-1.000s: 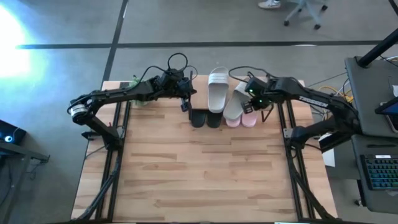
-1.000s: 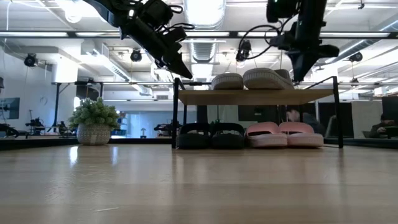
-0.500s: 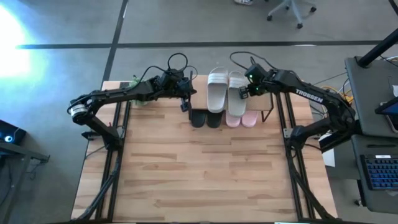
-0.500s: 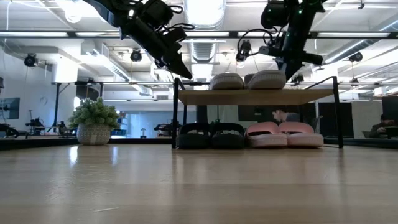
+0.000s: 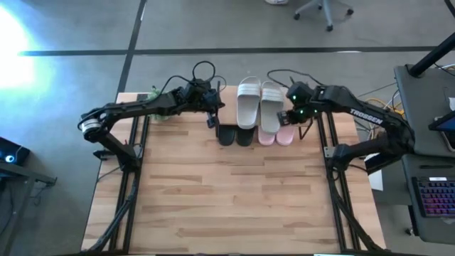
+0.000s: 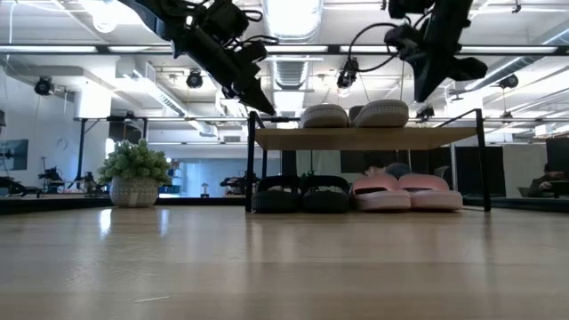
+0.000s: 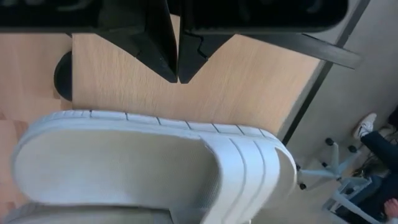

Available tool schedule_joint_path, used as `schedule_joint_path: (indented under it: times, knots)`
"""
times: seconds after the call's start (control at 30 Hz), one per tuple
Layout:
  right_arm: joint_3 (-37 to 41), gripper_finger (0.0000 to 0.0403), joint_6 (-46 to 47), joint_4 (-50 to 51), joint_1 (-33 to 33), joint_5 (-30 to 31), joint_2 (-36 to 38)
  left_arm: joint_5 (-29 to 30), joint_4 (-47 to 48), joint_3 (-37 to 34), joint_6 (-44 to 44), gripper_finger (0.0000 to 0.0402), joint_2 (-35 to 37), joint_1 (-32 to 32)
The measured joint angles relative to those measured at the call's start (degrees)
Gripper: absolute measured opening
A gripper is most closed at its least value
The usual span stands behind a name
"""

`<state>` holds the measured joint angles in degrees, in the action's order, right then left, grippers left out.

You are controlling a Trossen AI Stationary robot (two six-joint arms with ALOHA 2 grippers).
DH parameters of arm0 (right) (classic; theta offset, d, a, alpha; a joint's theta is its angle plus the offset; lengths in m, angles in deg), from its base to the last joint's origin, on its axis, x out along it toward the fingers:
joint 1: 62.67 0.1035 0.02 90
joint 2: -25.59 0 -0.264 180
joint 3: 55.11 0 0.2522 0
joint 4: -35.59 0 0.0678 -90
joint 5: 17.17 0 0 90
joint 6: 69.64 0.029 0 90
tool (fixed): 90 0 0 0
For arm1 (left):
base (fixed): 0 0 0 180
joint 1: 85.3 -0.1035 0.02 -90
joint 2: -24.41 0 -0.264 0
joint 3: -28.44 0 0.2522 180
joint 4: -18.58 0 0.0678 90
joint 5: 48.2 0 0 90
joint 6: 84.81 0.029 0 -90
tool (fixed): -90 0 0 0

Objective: Pick and place slides into the shelf
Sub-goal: Adjust the gray slippers on the shelf

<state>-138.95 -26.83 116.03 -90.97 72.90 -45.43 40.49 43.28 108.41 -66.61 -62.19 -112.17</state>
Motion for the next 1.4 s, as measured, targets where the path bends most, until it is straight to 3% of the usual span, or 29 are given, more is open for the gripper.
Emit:
schedule_joint_path:
  times: [0.3, 0.37, 0.47, 0.5, 0.73, 0.87, 1.07, 1.4]
  knots:
    - [0.1, 0.0012, 10.5, -1.9, 12.8, -1.8, -2.2, -0.4, 0.4, 0.0, 0.0, 0.0000, -1.8, 0.6]
    - [0.1, 0.0012, 11.6, -3.0, 14.5, -1.8, -2.8, -5.3, 0.2, 0.4, -0.1, 0.0000, -1.8, 0.8]
    - [0.1, 0.0012, 13.0, -3.1, 16.2, -1.7, -3.5, -17.4, -1.5, 1.5, -0.1, 0.0000, -1.7, 1.6]
    - [0.1, 0.0012, 13.6, -3.0, 16.7, -1.7, -3.6, -18.6, -2.5, 1.7, -0.1, 0.0000, -1.7, 2.4]
    - [1.0, 0.0012, 16.6, -3.0, 18.6, -1.5, -3.6, -13.8, -10.9, 1.7, -0.1, 0.0000, -4.6, 6.2]
    - [2.1, 0.0012, 17.6, -4.5, 19.1, -1.5, -3.7, -5.8, -10.8, 3.3, -1.3, 0.0000, -7.8, 6.7]
    - [4.0, 0.0012, 17.7, -12.0, 19.2, -1.4, -3.7, -5.5, -12.7, 7.5, -1.3, 0.0000, -10.2, 6.7]
    - [4.6, 0.0012, 17.7, -13.3, 18.8, 3.9, -3.7, -5.7, -11.8, 8.4, -1.4, 0.0000, -13.9, 6.8]
